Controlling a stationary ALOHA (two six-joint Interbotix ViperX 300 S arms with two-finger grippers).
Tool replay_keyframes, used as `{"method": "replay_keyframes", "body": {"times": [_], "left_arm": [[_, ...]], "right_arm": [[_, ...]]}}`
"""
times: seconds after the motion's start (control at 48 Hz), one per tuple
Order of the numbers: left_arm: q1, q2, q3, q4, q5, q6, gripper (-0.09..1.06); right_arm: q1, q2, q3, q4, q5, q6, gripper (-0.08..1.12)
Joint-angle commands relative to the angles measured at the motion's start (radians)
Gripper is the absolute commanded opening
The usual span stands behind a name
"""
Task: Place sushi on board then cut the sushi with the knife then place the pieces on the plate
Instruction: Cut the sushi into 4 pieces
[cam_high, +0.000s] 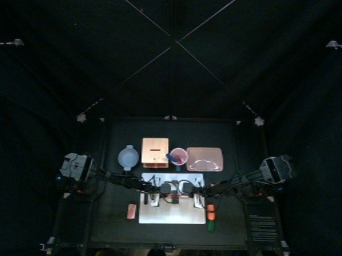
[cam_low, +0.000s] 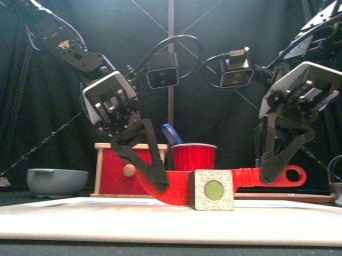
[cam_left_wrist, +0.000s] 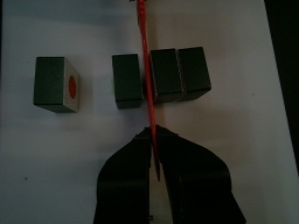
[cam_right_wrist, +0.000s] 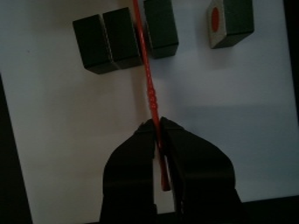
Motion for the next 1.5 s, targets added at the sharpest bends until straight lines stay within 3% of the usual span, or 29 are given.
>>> {"method": "replay_keyframes", "body": {"times": [0.021, 0.292, 0.625, 0.812, 1.104, 1.5], "left_arm": [[-0.023, -0.02, -0.017, -0.002, 0.003, -0.002, 0.48], [-0.04, -0.034, -0.017, -0.009, 0.006, 0.0, 0.48], [-0.035, -0.107, -0.025, -0.002, 0.094, 0.003, 0.48], [-0.046, -0.141, -0.026, 0.0, 0.091, 0.003, 0.48], [-0.089, -0.121, -0.032, -0.014, 0.089, -0.002, 0.48], [-0.091, -0.094, -0.04, -0.046, 0.087, -0.002, 0.48]], "right_arm": [[0.012, -0.018, -0.014, 0.017, 0.006, 0.006, 0.33], [0.029, -0.023, -0.02, 0.032, 0.008, 0.006, 0.33], [0.023, -0.11, -0.057, 0.017, 0.118, -0.008, 0.33], [0.031, -0.155, -0.061, 0.017, 0.121, 0.003, 0.33], [0.074, -0.146, -0.061, 0.051, 0.097, 0.006, 0.33], [0.081, -0.109, -0.058, 0.058, 0.086, 0.006, 0.33]]}}
